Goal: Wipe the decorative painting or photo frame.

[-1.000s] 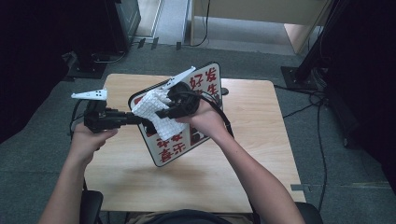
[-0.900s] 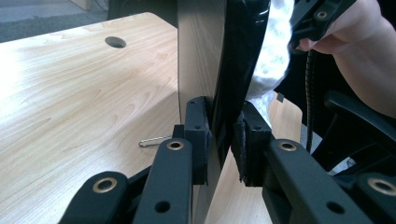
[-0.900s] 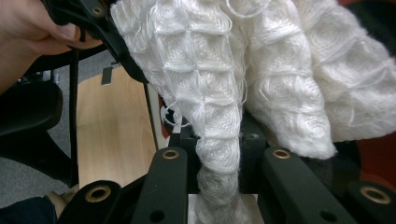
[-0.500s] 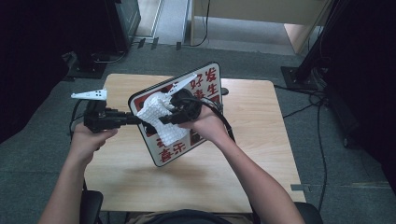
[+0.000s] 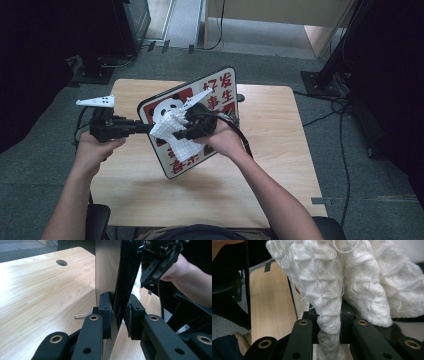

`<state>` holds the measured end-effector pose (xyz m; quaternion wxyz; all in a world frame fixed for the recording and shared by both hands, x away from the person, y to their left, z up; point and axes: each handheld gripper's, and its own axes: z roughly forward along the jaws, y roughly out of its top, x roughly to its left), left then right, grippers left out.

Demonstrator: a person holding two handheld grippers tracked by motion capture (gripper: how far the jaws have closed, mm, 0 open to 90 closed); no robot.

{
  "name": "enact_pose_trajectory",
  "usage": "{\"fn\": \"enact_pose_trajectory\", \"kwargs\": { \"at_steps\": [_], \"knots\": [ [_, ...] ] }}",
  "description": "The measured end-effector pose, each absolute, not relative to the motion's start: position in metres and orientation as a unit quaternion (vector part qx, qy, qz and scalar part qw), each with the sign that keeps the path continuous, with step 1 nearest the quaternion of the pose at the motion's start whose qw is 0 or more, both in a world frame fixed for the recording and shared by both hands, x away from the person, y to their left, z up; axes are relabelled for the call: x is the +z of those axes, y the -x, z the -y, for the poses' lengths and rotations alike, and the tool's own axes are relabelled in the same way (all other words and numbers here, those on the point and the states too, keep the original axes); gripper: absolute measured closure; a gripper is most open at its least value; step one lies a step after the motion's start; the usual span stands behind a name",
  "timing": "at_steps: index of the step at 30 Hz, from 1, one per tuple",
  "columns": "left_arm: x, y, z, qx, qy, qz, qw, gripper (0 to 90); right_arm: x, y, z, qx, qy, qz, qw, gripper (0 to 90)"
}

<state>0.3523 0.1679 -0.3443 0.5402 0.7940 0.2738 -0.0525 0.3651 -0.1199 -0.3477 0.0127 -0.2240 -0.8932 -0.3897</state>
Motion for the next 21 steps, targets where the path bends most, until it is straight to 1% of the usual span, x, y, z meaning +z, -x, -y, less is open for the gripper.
{"fn": "enact_pose_trajectory", "kwargs": {
  "at_steps": [21],
  "knots": [
    [-0.345,-0.353,-0.168,-0.055,-0.792,-0.274,0.542,77.4,-0.381,-0.357,0.129,-0.399,0.224,0.889,0.016,77.9]
  ]
}}
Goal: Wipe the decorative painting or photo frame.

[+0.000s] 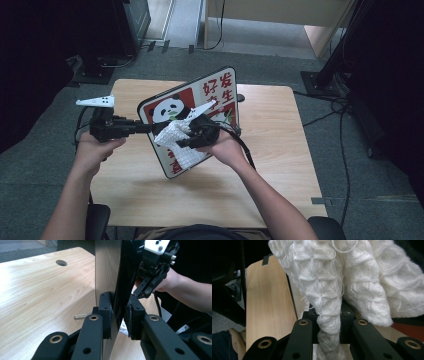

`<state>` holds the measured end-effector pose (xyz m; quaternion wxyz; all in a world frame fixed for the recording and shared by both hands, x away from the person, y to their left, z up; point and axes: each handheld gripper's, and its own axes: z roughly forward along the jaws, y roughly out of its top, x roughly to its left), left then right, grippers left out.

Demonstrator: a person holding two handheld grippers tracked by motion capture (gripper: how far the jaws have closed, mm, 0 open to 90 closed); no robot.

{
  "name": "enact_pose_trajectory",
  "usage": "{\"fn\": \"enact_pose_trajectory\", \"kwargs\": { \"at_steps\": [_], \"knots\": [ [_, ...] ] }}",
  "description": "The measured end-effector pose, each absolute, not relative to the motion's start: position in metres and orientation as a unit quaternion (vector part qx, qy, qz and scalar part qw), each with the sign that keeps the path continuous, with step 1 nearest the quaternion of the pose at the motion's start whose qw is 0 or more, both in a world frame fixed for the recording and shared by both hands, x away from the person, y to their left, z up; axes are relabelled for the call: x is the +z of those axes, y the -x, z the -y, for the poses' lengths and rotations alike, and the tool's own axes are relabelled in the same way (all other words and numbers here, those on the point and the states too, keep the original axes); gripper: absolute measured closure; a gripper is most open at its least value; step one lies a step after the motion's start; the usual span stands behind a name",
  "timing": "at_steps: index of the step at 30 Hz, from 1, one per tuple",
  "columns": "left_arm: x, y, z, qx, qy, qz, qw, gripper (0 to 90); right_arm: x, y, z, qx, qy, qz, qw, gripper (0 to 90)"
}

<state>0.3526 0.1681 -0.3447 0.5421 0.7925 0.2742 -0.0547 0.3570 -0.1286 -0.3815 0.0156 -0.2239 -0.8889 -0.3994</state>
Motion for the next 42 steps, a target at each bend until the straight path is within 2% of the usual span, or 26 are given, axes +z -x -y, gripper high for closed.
{"fn": "enact_pose_trajectory", "kwargs": {
  "at_steps": [42],
  "knots": [
    [-0.345,-0.352,-0.169,-0.052,-0.792,-0.276,0.542,77.3,-0.451,-0.344,0.136,-0.378,0.231,0.896,0.043,77.9]
  ]
}}
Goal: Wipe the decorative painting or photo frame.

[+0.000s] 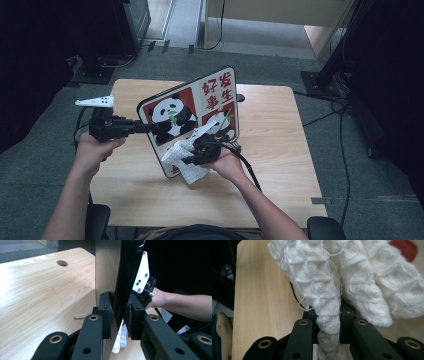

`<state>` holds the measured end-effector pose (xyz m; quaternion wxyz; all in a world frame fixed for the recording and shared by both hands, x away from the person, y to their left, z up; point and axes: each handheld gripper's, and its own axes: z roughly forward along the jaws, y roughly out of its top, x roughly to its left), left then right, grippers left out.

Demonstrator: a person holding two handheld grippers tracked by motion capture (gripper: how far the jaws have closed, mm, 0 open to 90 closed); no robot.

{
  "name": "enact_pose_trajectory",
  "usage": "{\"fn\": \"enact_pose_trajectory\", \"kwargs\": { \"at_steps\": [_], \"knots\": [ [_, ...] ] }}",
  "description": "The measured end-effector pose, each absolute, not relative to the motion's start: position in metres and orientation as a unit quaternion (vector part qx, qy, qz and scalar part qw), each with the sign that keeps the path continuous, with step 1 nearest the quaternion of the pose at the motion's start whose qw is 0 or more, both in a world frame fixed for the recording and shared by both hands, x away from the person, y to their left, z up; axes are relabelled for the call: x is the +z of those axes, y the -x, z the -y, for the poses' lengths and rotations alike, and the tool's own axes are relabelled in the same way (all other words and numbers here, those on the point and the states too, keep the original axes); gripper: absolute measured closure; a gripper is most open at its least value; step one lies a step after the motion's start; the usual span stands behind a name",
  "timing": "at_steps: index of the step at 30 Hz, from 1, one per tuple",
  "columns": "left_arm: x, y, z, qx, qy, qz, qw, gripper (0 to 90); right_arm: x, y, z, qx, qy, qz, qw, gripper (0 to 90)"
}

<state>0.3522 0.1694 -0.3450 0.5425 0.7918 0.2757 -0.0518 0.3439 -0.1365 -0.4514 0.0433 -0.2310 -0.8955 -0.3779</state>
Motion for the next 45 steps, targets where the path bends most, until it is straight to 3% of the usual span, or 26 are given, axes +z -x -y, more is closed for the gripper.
{"fn": "enact_pose_trajectory", "kwargs": {
  "at_steps": [16,25,39,45],
  "knots": [
    [-0.345,-0.353,-0.17,-0.052,-0.791,-0.278,0.542,77.0,-0.481,-0.343,0.139,-0.355,0.246,0.899,0.078,77.8],
    [-0.346,-0.355,-0.172,-0.067,-0.786,-0.283,0.546,75.8,-0.479,-0.342,0.138,-0.343,0.244,0.903,0.083,77.9],
    [-0.341,-0.351,-0.187,-0.056,-0.785,-0.284,0.547,71.8,-0.437,-0.336,0.137,-0.362,0.229,0.901,0.068,78.1],
    [-0.339,-0.35,-0.196,-0.061,-0.781,-0.282,0.554,76.5,-0.406,-0.337,0.135,-0.378,0.223,0.897,0.052,78.2]
  ]
}}
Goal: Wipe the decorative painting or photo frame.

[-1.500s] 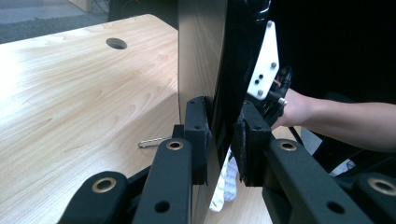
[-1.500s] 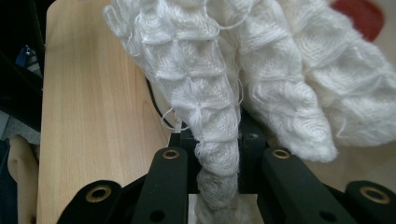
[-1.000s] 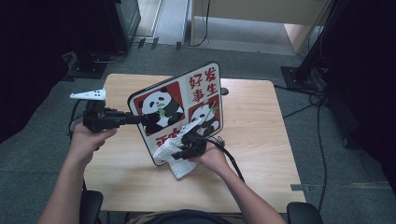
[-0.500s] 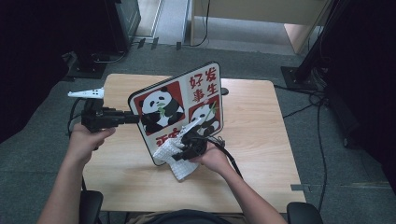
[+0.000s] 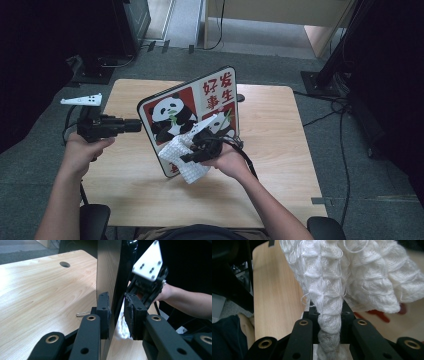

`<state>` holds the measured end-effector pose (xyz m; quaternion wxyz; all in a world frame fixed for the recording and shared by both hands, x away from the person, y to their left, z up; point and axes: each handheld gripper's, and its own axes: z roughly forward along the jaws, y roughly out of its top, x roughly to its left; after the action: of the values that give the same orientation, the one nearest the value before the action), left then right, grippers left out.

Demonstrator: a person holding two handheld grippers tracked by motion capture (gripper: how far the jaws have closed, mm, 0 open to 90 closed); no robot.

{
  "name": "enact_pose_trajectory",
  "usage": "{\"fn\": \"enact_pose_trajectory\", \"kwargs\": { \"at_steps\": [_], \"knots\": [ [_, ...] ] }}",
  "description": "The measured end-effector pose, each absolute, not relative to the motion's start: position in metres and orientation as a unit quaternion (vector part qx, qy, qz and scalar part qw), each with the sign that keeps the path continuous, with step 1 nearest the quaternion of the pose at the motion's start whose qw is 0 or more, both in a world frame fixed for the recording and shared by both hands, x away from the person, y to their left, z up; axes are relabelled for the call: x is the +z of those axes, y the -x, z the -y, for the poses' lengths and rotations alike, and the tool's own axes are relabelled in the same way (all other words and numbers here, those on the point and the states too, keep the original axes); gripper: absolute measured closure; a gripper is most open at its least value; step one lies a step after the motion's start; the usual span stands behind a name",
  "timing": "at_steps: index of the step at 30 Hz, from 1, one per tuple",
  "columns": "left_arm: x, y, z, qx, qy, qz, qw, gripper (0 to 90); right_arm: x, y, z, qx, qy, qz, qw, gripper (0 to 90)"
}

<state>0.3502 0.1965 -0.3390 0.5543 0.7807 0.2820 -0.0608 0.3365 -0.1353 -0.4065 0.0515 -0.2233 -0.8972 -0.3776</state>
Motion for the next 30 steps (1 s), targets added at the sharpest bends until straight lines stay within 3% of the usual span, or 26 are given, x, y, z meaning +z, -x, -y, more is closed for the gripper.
{"fn": "enact_pose_trajectory", "kwargs": {
  "at_steps": [12,30],
  "knots": [
    [-0.346,-0.366,-0.197,-0.076,-0.779,-0.292,0.55,88.2,-0.346,-0.343,0.119,-0.402,0.215,0.889,0.034,78.2],
    [-0.345,-0.372,-0.184,-0.062,-0.783,-0.272,0.556,88.8,-0.259,-0.352,0.093,-0.43,0.184,0.884,-0.018,78.1]
  ]
}}
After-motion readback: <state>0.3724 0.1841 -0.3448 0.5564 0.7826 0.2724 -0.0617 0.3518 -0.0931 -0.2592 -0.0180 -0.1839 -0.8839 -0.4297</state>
